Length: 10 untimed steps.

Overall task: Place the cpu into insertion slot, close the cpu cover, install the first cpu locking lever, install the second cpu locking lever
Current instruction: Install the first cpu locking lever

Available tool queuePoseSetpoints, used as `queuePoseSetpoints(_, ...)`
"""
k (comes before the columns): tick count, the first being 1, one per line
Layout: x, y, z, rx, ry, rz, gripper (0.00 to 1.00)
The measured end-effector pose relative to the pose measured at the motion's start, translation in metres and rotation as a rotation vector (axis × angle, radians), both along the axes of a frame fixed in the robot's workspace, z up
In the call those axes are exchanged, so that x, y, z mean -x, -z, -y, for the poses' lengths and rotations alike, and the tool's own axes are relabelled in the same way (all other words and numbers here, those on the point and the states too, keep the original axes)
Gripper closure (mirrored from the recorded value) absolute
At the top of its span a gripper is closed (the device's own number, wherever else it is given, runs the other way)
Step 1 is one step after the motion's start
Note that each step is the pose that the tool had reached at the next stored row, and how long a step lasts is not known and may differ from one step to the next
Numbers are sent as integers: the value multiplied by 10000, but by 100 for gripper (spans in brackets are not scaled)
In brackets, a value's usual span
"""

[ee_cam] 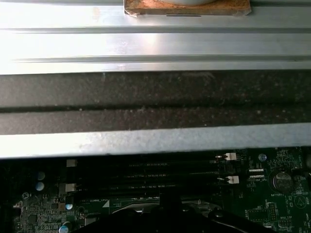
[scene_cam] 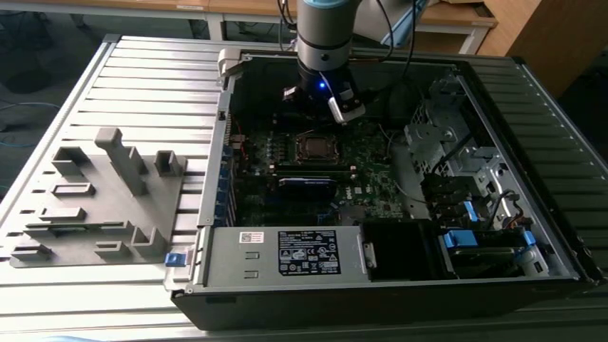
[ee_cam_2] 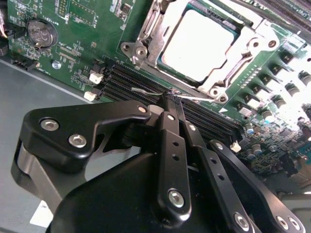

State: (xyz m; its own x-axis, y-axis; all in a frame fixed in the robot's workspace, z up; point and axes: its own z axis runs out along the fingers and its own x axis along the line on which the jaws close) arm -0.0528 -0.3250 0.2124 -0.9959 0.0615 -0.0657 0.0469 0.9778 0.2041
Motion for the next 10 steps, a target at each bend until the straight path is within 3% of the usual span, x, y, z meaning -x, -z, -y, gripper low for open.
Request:
queuePoseSetpoints(4,0,12,0,-21,15,49,89)
queuePoseSetpoints(10,0,18,0,-22,60,69,89)
